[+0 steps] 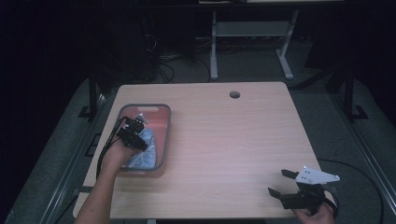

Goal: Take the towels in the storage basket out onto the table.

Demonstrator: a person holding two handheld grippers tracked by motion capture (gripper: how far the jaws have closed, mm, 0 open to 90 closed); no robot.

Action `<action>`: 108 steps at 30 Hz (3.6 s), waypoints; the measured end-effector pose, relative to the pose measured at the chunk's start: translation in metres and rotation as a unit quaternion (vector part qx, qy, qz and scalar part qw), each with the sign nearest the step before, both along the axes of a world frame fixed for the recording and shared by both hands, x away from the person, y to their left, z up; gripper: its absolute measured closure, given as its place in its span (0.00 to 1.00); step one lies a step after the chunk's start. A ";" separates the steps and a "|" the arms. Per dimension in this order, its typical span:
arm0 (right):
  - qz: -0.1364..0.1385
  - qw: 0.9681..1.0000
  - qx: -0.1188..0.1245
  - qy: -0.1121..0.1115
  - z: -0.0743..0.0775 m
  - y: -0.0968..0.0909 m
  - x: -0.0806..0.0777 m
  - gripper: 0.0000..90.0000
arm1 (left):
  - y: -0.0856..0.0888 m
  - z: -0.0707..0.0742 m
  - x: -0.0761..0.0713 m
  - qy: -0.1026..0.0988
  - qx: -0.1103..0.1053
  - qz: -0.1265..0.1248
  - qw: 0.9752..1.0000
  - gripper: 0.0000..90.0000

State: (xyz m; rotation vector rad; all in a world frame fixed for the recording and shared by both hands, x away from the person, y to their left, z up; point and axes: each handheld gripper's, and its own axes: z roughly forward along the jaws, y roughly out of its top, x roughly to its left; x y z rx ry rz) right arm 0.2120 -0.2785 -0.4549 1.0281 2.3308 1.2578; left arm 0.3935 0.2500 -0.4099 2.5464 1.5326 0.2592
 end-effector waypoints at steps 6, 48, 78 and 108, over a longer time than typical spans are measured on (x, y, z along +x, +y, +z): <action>0.000 1.000 0.000 0.002 -0.001 0.000 0.001 0.16 | 0.010 0.002 0.000 0.003 -0.036 0.021 0.999 0.75; -0.032 0.999 0.011 -0.014 0.005 -0.011 0.002 0.16 | 0.042 0.094 -0.026 -0.088 -0.197 0.032 0.976 0.79; -0.035 0.999 0.012 -0.016 0.005 -0.011 0.005 0.16 | 0.013 0.176 -0.021 -0.122 -0.209 0.010 0.970 0.79; -0.042 0.999 0.017 -0.015 0.005 -0.015 0.004 0.16 | -0.055 0.213 -0.011 -0.121 -0.220 -0.051 0.967 0.79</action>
